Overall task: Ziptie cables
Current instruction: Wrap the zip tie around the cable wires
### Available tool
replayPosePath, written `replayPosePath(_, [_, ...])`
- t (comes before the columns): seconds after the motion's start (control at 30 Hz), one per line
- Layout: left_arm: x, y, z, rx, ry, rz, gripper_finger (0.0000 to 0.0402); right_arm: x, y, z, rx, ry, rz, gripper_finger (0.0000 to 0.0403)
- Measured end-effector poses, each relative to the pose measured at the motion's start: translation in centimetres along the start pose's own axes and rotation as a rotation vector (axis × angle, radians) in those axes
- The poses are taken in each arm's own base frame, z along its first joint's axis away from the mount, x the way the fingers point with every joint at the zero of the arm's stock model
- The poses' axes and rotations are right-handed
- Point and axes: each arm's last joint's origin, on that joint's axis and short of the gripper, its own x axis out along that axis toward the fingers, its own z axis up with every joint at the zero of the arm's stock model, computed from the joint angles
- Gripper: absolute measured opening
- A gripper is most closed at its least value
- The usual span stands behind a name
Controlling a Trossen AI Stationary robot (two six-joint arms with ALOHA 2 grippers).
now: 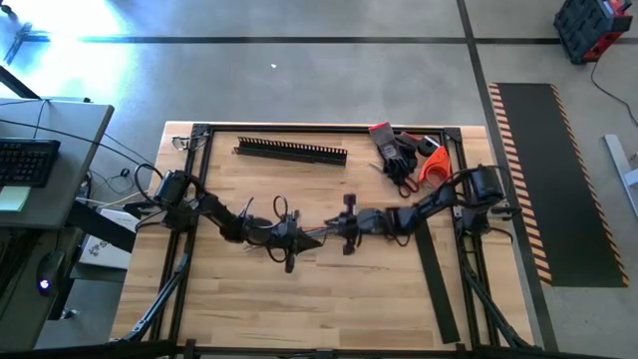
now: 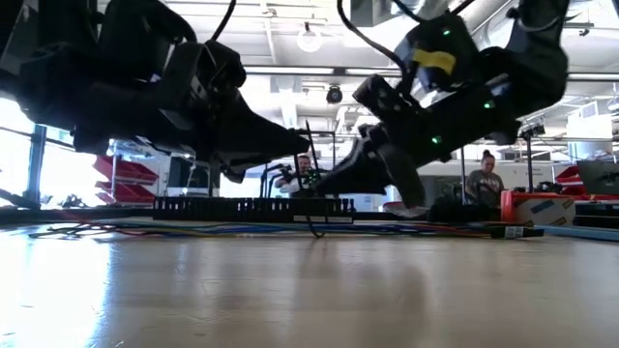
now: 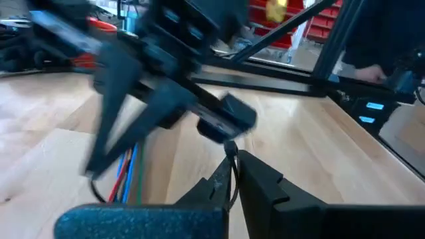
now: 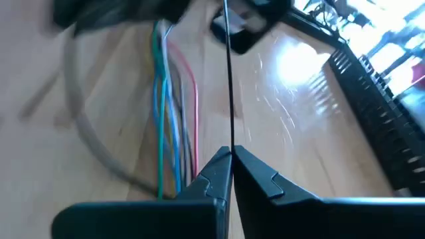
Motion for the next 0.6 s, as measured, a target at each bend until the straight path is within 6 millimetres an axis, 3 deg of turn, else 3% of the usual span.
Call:
replayPosePath(0.33, [0.4, 0.6, 0.4, -0.043, 0.005, -0.07, 0.0, -0.6, 2.0, 0.2, -0.337, 0.118, -0.085, 0.0])
replayPosePath(0.6, [0.5, 0.8, 0.5, -0.062, 0.003, -0.06, 0.0, -0.3, 1.8, 0.7, -0.352, 0.173, -0.161, 0.0])
